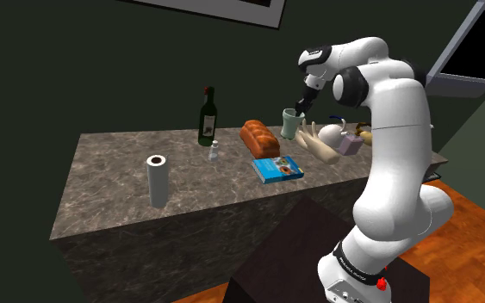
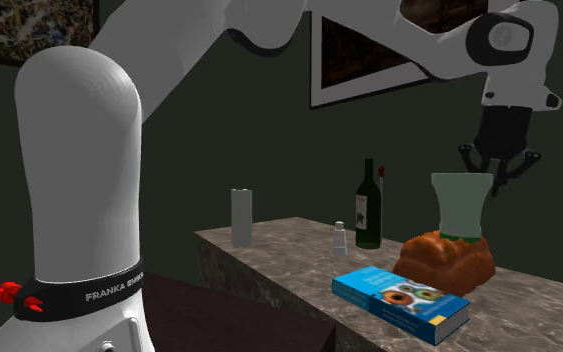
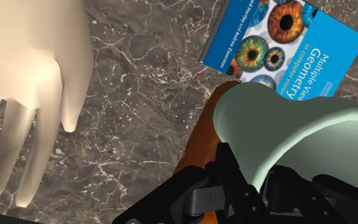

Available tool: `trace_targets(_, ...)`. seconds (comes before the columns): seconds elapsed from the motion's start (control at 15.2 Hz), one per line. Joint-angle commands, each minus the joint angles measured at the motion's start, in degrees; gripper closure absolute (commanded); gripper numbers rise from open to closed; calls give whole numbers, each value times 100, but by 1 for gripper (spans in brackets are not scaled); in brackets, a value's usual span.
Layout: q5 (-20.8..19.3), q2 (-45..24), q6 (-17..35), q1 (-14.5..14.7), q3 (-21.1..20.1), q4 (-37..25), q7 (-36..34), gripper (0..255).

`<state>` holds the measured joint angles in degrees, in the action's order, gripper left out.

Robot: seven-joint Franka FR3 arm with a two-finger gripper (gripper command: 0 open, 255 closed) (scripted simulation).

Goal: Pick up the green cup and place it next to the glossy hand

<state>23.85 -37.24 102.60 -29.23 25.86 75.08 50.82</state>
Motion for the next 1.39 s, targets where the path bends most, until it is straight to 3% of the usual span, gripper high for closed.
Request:
trace_targets(0.0, 25, -44, 128, 7, -14, 86, 29, 255)
trace_targets(1.32, 335, -674, 1220, -23, -203, 614, 335, 255)
